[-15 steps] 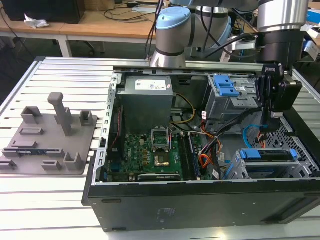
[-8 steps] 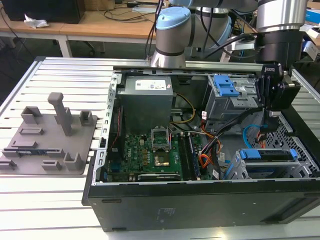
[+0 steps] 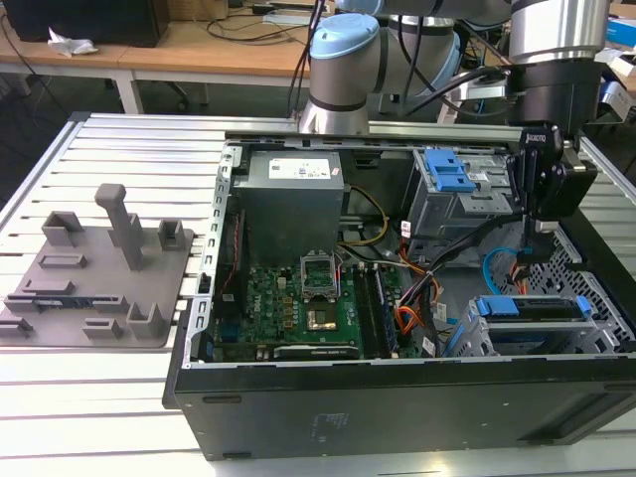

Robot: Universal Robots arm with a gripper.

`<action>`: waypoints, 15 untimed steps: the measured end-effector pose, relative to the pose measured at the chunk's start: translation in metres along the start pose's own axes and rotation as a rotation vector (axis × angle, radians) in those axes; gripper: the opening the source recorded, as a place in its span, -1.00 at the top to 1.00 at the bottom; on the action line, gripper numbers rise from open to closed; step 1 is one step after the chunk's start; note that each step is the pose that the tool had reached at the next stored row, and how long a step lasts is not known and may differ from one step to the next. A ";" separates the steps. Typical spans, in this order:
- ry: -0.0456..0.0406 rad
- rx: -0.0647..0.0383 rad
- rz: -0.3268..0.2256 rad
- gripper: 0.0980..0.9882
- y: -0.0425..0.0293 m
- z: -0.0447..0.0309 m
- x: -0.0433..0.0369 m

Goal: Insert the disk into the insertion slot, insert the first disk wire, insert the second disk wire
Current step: 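Insert the first disk wire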

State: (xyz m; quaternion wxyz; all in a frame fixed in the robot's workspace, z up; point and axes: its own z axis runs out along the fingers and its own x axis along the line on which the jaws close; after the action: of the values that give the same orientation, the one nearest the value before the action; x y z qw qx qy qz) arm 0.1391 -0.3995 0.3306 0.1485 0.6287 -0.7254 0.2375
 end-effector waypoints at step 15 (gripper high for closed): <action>-0.0156 -0.071 0.016 0.85 -0.0115 0.0011 -0.0020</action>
State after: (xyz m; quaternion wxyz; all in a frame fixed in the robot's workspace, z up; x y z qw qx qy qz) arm 0.1508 -0.3995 0.3305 0.1631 0.6190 -0.7396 0.2080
